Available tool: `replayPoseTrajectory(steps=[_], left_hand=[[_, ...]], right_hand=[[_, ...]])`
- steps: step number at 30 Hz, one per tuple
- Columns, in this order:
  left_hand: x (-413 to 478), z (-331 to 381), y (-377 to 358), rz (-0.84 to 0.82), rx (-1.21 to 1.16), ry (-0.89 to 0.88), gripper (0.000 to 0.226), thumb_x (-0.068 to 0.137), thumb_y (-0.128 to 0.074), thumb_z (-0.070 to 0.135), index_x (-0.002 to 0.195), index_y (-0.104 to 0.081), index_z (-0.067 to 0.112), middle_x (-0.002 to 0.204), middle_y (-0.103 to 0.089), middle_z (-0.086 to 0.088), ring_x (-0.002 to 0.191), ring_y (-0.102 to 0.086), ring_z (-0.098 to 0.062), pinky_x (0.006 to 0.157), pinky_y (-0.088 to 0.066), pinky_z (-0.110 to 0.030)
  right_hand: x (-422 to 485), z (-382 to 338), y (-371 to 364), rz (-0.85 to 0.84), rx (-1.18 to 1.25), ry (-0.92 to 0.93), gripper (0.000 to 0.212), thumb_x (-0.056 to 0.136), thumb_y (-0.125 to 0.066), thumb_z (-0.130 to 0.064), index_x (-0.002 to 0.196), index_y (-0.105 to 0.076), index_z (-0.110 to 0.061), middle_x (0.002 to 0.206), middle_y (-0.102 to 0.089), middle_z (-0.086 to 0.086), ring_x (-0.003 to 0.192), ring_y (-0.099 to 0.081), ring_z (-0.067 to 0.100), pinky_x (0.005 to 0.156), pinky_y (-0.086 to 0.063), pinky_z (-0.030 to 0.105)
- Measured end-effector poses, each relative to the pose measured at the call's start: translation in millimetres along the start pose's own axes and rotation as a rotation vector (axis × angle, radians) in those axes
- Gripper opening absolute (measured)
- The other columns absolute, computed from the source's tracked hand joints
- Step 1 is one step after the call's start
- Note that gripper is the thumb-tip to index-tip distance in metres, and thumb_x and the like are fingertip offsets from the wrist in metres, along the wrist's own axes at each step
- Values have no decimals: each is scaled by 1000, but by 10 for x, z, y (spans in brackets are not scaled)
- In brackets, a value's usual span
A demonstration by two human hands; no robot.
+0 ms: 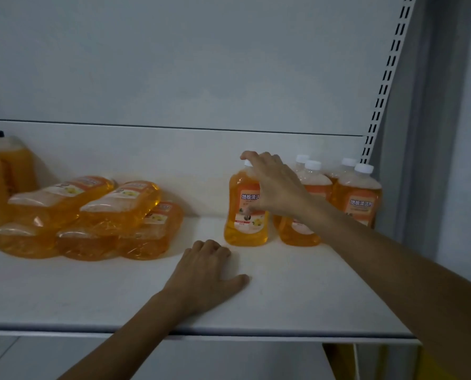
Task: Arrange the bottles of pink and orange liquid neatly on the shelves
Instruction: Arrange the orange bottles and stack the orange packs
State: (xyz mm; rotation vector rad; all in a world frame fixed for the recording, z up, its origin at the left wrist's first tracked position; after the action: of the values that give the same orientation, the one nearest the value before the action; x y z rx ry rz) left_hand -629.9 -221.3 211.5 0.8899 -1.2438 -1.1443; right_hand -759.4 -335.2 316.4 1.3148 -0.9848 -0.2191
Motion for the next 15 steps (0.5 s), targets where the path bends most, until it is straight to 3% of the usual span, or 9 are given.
replayPoseTrajectory(steps=[7, 15], left_hand=[[-4, -8, -11, -9, -19, 9, 67, 85, -38, 68, 136, -39, 25, 140, -38, 5, 125, -34, -12, 105, -30, -27], [-7, 7, 13, 16, -16, -2, 59, 90, -36, 59, 136, -41, 23, 139, -41, 3, 124, -36, -14, 105, -31, -28]], right_hand=[[192, 162, -146, 10, -85, -109, 102, 67, -85, -16, 144, -18, -17, 142, -23, 17, 125, -39, 31, 90, -52, 37], [326, 216, -179, -21, -186, -113, 105, 65, -86, -21, 144, -17, -13, 139, -31, 17, 118, -48, 32, 86, -52, 36]])
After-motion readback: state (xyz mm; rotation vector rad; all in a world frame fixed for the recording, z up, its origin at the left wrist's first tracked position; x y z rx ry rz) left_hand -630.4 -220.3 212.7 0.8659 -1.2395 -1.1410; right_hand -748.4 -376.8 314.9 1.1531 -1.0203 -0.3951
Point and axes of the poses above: each hand's wrist, its own x-axis towards the middle knuckle, its own y-axis out of the back of the hand, z = x × y, the point moved 1 cm from there along x, towards the middle knuckle
